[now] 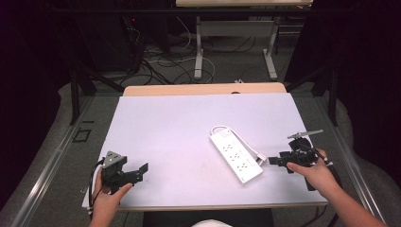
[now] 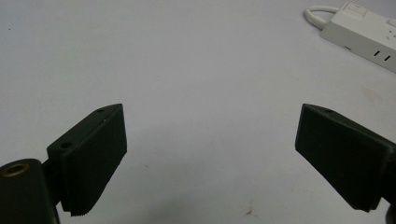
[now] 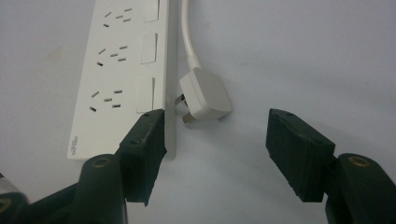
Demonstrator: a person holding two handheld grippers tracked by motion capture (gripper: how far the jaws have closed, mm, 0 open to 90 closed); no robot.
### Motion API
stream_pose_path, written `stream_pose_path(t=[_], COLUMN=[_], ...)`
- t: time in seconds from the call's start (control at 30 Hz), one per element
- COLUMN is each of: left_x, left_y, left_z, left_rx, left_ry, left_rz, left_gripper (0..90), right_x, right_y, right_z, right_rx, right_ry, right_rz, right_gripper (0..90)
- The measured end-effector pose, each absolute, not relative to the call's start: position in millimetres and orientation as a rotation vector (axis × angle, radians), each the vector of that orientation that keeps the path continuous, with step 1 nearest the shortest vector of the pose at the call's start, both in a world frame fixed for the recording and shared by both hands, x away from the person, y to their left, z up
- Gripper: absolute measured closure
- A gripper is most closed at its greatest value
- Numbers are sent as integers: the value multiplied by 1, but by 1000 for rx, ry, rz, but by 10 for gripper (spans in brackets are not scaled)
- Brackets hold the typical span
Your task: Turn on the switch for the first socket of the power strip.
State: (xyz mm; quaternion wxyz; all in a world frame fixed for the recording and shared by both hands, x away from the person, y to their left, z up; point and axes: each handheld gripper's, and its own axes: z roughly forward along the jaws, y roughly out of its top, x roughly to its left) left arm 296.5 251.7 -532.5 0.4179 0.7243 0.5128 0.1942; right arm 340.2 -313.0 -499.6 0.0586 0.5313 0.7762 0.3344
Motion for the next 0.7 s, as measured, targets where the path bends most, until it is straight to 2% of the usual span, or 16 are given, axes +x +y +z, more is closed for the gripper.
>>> stream_pose_path(t=[0.13,0.7], left_x=[297,297], left_y=[252,252], left_z=[-533,-533], left_rx=[1814,1816], left_ry=[1289,1289], left_rz=[485,483], left_gripper=[93,100], right_x=[343,359], right_y=[-307,-280], right_z=[-494,-479], right_rx=[1590,1516], right_ry=[2366,2414], right_rz=[1002,997], right_gripper=[410,448])
